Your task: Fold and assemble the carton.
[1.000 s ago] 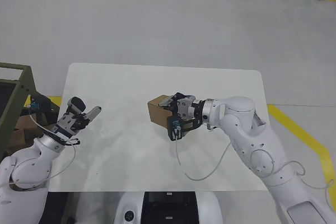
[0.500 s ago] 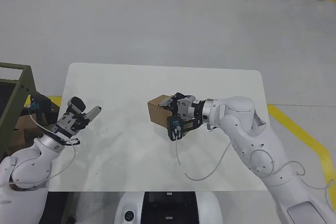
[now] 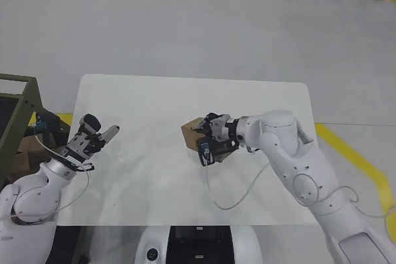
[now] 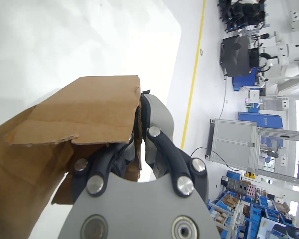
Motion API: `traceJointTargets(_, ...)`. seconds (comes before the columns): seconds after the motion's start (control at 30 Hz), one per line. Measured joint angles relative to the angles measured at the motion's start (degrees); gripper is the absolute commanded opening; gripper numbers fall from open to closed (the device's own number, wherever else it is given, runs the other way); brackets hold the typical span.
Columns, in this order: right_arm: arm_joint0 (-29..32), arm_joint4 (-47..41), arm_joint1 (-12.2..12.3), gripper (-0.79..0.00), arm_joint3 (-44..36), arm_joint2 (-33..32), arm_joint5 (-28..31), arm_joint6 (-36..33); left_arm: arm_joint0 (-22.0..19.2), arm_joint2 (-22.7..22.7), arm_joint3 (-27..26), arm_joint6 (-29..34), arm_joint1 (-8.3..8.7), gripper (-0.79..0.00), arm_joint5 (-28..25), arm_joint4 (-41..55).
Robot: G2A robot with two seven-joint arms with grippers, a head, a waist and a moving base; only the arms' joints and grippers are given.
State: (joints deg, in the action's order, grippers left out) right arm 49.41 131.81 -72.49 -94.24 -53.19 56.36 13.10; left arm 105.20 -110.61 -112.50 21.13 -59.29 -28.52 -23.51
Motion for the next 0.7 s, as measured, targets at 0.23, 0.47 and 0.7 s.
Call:
traceJointTargets(0.23,-5.0,-8.8,-0.3,-0.785,3.8,4.7,1.6,-13.7,0.0,0.0,0.0,0.0,0.0,0.0,0.0,0.0)
traceJointTargets(0.47,-13.2,-33.5,0.1,-0.785,9.4,15.8,1.6,-33.6,0.0,0.0,0.0,0.0,0.0,0.0,0.0,0.0)
traceJointTargets(0.7,-21.6,-59.2,0.6,-0.785,9.7,25.6,1.6,-50.2,0.0,0.0,0.0,0.0,0.0,0.0,0.0,0.0)
